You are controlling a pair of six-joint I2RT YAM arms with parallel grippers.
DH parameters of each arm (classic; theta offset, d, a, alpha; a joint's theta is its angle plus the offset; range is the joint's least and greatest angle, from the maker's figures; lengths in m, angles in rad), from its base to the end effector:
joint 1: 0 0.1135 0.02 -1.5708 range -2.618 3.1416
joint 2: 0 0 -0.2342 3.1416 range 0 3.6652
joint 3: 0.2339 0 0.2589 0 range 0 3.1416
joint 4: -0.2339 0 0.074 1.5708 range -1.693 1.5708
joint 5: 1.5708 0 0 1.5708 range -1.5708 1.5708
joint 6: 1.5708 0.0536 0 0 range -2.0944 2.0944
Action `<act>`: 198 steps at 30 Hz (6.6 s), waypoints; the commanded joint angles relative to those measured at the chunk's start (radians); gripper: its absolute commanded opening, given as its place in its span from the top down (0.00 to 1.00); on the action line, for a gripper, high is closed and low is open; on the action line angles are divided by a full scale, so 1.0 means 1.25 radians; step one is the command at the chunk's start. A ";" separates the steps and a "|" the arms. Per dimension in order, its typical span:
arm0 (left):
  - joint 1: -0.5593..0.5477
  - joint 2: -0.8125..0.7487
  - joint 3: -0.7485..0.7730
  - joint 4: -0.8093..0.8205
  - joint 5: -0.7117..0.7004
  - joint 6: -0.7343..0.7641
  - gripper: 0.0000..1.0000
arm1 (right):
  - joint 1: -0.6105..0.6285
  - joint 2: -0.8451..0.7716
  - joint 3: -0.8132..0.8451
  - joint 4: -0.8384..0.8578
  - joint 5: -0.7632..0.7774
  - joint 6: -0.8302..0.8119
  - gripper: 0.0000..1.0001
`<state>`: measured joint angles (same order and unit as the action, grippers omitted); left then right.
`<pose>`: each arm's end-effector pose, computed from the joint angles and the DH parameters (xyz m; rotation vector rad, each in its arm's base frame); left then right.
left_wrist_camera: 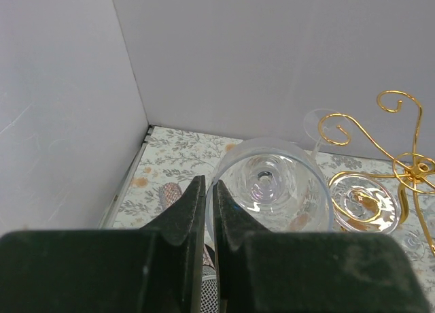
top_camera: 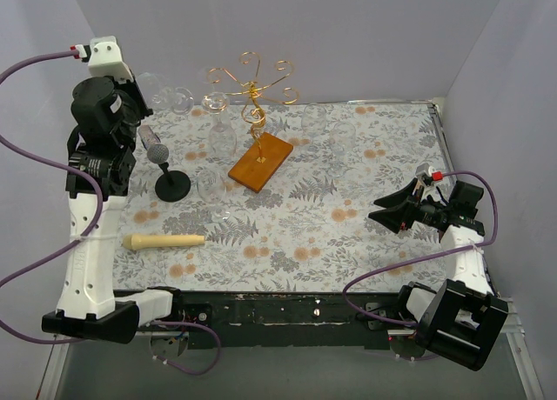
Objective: Place the wine glass upside down on the wine glass rack
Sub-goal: Turn the wine glass upside down at the wine rack.
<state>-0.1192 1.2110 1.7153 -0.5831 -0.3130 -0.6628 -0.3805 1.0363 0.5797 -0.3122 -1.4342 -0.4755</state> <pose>0.2538 -0.0138 0.4971 -0.6703 1.5149 -0.3382 0.2162 -0.0293 0.2013 -0.6937 1.6335 1.0276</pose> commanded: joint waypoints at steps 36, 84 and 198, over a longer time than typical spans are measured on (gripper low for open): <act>-0.054 -0.241 -0.182 0.001 0.045 -0.066 1.00 | -0.013 0.001 0.032 -0.041 0.046 -0.064 0.33; -0.213 -0.284 -0.426 0.206 0.644 -0.283 1.00 | -0.013 -0.077 0.262 -0.399 0.179 -0.141 0.34; -0.722 -0.380 -0.546 0.139 -0.055 -0.400 0.02 | 0.250 0.010 0.356 -0.278 0.578 0.035 0.99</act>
<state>-1.0180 0.7731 1.0519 -0.4179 -0.3634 -1.1355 -0.0643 1.0760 0.9131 -0.6144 -0.7204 -0.2653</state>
